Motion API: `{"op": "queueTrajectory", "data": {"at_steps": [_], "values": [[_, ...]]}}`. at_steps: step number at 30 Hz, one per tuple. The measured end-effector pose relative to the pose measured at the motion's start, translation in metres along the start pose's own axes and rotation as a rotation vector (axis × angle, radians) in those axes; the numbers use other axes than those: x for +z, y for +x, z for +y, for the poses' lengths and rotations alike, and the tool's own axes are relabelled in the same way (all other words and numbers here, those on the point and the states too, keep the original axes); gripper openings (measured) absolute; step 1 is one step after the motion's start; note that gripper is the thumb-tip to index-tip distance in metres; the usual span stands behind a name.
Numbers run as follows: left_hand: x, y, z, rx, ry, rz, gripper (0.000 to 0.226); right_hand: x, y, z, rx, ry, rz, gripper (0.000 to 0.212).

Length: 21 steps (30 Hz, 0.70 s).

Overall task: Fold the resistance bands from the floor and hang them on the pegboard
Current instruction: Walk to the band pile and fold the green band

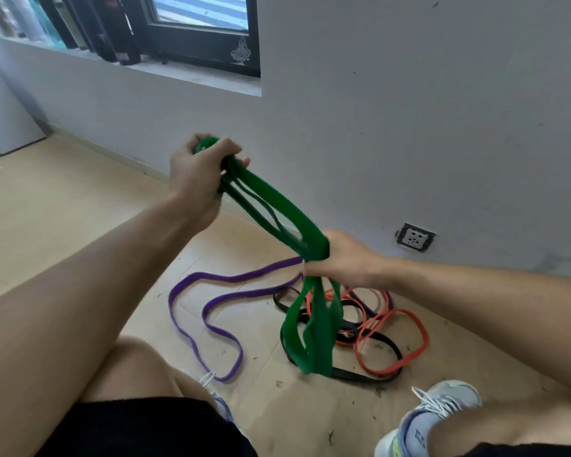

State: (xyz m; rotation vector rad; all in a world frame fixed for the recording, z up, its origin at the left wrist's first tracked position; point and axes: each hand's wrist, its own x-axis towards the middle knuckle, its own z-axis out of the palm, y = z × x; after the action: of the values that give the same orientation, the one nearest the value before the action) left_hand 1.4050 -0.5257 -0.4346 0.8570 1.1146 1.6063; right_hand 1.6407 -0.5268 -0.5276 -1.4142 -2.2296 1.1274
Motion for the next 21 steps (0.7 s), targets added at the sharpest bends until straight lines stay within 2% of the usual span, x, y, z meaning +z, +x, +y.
{"op": "queueTrajectory", "data": {"at_steps": [3,6,9,13,16,18,21], "values": [[-0.034,0.013,-0.013,-0.092,0.191,-0.120,0.008,-0.026,-0.001,0.002,0.008,0.081,0.132,0.037],[-0.050,0.014,-0.027,-0.232,0.510,-0.364,0.034,-0.040,-0.004,0.004,-0.035,-0.001,0.177,0.029],[-0.044,0.009,-0.030,-0.232,0.974,-0.538,0.038,-0.043,-0.007,0.001,-0.082,-0.101,0.144,0.027],[-0.023,0.007,-0.025,-0.318,1.265,-0.612,0.072,-0.043,-0.009,-0.005,-0.120,-0.165,0.126,0.030],[-0.013,0.006,-0.020,-0.246,1.556,-0.649,0.094,-0.044,-0.010,-0.007,-0.124,-0.156,0.141,0.031],[-0.005,0.001,-0.016,-0.200,1.560,-0.700,0.111,-0.041,-0.011,-0.010,-0.136,-0.166,0.111,0.033],[0.018,-0.018,-0.020,-0.211,1.377,-0.831,0.127,-0.030,-0.015,-0.016,-0.160,-0.166,0.029,0.034]]}}
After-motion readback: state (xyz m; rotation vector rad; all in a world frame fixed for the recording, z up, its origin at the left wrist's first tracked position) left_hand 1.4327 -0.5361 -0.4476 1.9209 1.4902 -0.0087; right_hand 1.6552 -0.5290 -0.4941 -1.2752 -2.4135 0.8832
